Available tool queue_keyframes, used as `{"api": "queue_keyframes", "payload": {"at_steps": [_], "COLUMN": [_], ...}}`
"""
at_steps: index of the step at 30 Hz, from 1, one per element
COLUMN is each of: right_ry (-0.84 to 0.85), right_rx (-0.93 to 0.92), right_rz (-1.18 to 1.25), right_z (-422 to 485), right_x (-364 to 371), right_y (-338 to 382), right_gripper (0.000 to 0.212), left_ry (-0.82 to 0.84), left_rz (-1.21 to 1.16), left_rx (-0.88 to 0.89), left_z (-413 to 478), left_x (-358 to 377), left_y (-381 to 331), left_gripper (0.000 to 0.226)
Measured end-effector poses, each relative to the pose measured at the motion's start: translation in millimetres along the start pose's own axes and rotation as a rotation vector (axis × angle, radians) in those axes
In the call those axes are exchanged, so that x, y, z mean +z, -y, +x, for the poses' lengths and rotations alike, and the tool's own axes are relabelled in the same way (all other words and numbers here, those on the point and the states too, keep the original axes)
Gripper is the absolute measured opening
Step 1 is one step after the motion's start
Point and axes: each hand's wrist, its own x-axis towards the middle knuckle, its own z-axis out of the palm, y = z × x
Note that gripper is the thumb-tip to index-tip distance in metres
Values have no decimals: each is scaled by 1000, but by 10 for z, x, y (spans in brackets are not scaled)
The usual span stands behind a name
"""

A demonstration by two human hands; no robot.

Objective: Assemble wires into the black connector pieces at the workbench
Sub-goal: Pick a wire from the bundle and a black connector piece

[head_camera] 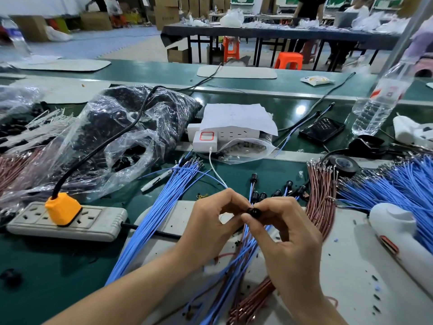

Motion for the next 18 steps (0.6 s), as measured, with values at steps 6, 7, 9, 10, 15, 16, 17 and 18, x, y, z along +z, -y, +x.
{"api": "queue_keyframes", "payload": {"at_steps": [6, 7, 9, 10, 15, 16, 17, 18], "right_ry": [5, 4, 1, -1, -6, -11, -17, -21], "right_rx": [-24, -24, -13, -6, -19, -26, -33, -46], "right_rz": [-16, -13, -4, -1, -8, -9, -15, -29], "right_z": [-9, -11, -16, -17, -12, -13, -13, -14], "right_x": [-10, -6, -1, 3, 2, -6, -17, -27], "right_y": [1, -1, -10, -15, -20, -17, -12, -10], "right_gripper": [14, 14, 14, 14, 14, 14, 14, 14], "left_ry": [2, 6, 10, 11, 11, 12, 15, 20], "left_rz": [-10, -12, -13, -12, -5, -7, -8, -1], "left_rx": [13, 17, 22, 21, 23, 23, 26, 36], "left_z": [0, -1, 2, 4, 9, 8, 12, 17], "left_x": [-4, -7, -11, -12, -6, -6, -4, 1], "left_y": [-3, -4, 1, 4, 18, 17, 17, 16], "left_gripper": [8, 8, 8, 8, 8, 8, 9, 9]}}
